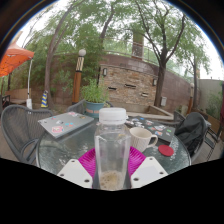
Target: Pour water
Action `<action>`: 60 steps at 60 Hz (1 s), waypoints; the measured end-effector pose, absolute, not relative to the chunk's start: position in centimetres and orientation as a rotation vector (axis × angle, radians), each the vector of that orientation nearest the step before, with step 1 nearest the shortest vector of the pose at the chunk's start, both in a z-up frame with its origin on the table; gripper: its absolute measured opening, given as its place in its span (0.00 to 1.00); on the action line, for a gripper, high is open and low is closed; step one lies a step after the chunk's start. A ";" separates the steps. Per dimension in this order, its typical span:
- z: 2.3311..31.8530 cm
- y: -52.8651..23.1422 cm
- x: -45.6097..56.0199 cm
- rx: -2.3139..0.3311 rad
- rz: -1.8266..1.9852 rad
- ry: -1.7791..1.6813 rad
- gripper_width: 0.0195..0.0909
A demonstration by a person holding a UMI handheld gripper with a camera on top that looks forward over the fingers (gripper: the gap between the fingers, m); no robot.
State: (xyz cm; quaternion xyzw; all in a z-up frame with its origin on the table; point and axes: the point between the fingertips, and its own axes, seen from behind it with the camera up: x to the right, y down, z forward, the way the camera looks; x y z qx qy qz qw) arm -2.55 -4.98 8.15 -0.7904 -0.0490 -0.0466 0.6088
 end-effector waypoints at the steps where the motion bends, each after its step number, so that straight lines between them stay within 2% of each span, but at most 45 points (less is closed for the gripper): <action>1: 7.8 -4.8 -3.0 -1.838 -0.085 -0.113 0.26; 7: 9.1 -2.7 -5.1 -1.895 0.114 -0.010 0.26; 13: 12.6 0.1 -6.8 -1.892 0.464 0.262 0.26; 15: 12.5 1.4 -6.3 -1.874 0.616 0.364 0.26; 16: 14.0 1.4 -7.1 -1.874 0.681 0.434 0.26; 19: 15.1 2.9 -7.1 -1.834 0.848 0.587 0.26; 21: 14.2 4.6 -6.3 -1.794 0.939 0.668 0.26; 24: 14.3 5.9 -6.0 -1.739 1.094 0.806 0.26; 25: 15.7 5.5 -6.5 -1.719 1.147 0.877 0.26; 26: 14.9 6.7 -6.5 -1.692 1.195 0.912 0.26; 33: 15.0 9.0 -6.0 -1.477 1.523 1.214 0.26; 45: 17.1 9.1 -3.6 -1.065 1.796 1.541 0.25; 49: 16.2 10.0 -3.9 -1.012 1.809 1.587 0.26; 60: 18.0 9.7 -3.6 -0.969 1.833 1.612 0.26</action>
